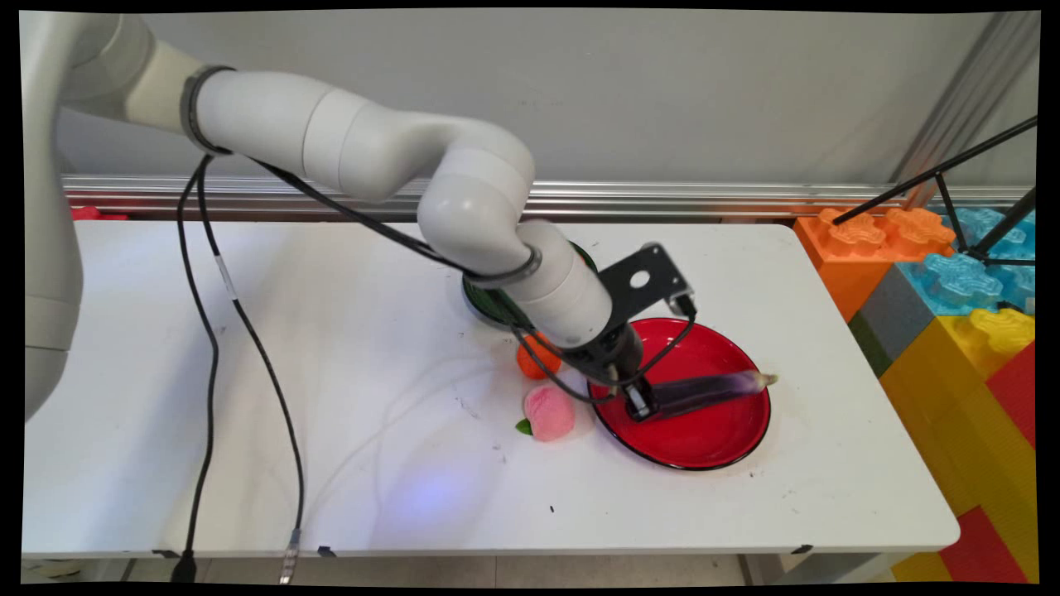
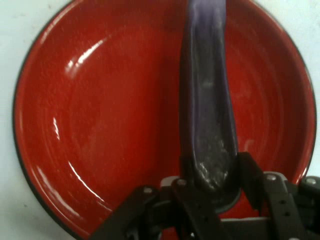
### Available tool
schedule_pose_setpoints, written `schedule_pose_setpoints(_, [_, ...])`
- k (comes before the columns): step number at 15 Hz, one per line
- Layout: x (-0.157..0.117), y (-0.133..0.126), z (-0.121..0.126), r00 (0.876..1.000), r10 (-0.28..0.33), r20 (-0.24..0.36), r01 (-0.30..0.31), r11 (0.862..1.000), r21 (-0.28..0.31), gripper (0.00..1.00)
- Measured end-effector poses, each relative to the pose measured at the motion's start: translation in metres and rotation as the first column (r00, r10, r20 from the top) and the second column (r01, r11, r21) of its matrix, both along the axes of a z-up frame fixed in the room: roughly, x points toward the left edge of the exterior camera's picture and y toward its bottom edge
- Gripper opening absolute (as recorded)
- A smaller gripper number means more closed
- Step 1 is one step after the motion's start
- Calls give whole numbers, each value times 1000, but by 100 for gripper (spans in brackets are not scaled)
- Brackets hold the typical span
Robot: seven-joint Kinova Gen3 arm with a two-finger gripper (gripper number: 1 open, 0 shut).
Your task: Place the picked object on the table
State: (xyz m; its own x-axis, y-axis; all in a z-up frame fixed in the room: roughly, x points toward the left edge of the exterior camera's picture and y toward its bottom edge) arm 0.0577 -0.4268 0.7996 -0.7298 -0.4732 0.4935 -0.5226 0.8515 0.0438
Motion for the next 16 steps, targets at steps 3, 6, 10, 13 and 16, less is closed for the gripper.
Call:
schedule_pose_setpoints(3, [-2, -1, 19, 1000, 1, -11, -1, 1000, -14, 0])
schedule_pose_setpoints(6, [-1, 0, 38, 1000, 0, -21, 0, 1000, -22, 0])
schedule_pose_setpoints(10, [5, 5, 79, 999, -5, -44, 3, 999, -35, 0])
schedule_pose_setpoints(13, [15, 11, 109, 998, -16, -59, 14, 999, -40, 0])
schedule_pose_setpoints(16, [31, 23, 133, 997, -43, -66, 40, 998, -37, 0])
